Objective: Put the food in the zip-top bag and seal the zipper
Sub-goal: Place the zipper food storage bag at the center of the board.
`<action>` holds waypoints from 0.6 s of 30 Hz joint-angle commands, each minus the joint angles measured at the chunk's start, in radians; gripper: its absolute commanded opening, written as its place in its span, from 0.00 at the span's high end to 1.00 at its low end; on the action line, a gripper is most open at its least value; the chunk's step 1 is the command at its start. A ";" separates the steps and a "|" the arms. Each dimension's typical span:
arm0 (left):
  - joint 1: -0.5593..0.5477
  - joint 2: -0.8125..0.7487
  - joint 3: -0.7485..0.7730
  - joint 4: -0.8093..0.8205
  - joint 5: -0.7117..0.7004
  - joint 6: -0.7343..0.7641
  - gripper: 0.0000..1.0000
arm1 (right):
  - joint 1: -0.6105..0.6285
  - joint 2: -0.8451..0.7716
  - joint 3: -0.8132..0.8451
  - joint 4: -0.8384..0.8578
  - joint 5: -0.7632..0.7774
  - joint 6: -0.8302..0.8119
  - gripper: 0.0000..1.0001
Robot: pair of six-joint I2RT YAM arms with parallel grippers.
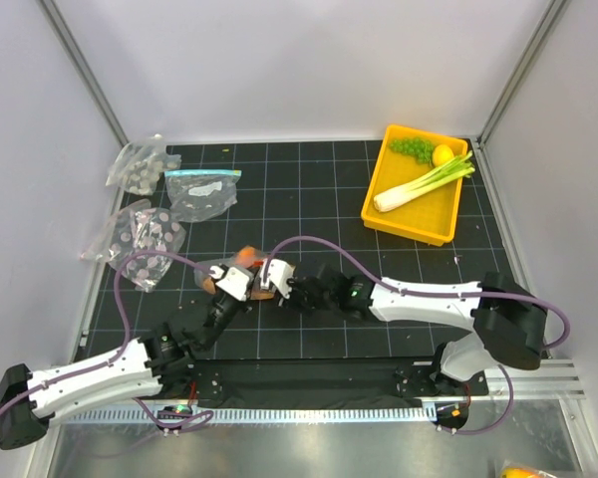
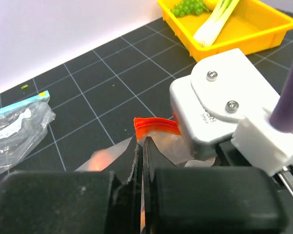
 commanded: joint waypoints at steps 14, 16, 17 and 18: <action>0.003 -0.081 -0.010 0.059 0.025 -0.025 1.00 | -0.001 -0.234 -0.150 0.253 0.153 -0.046 0.44; 0.003 -0.084 -0.012 0.059 0.033 -0.022 1.00 | -0.001 -0.211 -0.139 0.255 0.162 -0.057 0.43; 0.004 -0.086 -0.010 0.058 0.037 -0.022 1.00 | -0.002 -0.201 -0.136 0.258 0.170 -0.061 0.43; 0.004 -0.089 -0.010 0.056 0.039 -0.022 1.00 | -0.002 -0.182 -0.130 0.259 0.182 -0.067 0.43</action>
